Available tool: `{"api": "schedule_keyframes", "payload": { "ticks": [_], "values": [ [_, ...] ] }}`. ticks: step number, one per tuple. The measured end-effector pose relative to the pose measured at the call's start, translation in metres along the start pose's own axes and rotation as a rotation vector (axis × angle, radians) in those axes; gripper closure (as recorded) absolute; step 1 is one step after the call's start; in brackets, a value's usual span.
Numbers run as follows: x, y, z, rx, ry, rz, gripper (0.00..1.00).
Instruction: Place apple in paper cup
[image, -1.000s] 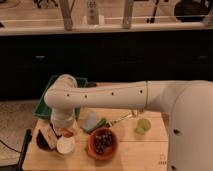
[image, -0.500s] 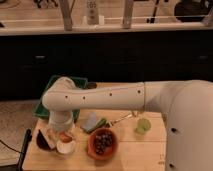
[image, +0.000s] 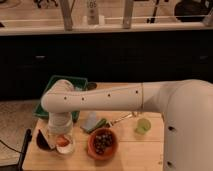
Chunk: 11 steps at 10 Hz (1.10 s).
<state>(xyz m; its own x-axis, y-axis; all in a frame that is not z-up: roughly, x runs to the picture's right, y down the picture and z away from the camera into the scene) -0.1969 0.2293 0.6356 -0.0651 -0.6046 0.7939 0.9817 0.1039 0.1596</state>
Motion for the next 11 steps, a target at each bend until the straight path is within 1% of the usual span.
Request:
{"api": "schedule_keyframes", "payload": {
  "ticks": [1,6,9,11],
  "values": [
    [-0.001,0.001,0.0,0.001,-0.002,-0.001,0.25],
    [-0.002,0.002,-0.003,0.004,-0.003,-0.013,0.25],
    [-0.001,0.001,-0.008,0.005,0.003,-0.019,0.25],
    [0.002,0.002,-0.012,0.007,0.015,-0.01,0.25]
  ]
}}
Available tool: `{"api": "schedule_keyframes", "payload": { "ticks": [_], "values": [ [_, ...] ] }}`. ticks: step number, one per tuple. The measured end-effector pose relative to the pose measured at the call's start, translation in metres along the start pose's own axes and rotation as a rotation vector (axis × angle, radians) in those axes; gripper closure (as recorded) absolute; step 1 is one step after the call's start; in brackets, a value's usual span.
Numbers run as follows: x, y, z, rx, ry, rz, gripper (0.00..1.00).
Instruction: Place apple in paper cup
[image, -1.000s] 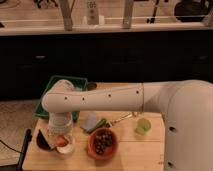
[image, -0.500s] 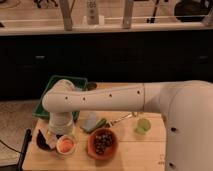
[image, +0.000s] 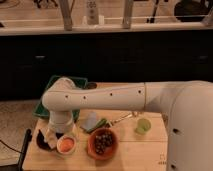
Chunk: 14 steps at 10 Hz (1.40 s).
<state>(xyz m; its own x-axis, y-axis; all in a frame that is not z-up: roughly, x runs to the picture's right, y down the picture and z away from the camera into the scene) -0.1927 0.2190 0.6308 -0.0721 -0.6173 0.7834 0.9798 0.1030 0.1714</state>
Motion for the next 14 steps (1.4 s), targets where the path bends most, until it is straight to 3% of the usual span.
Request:
{"api": "schedule_keyframes", "payload": {
  "ticks": [4,14],
  "values": [
    [0.0084,0.0022,-0.0053,0.015,0.039,0.011,0.25],
    [0.0081,0.0017,-0.0051,0.014,0.039,0.009,0.25]
  ]
}}
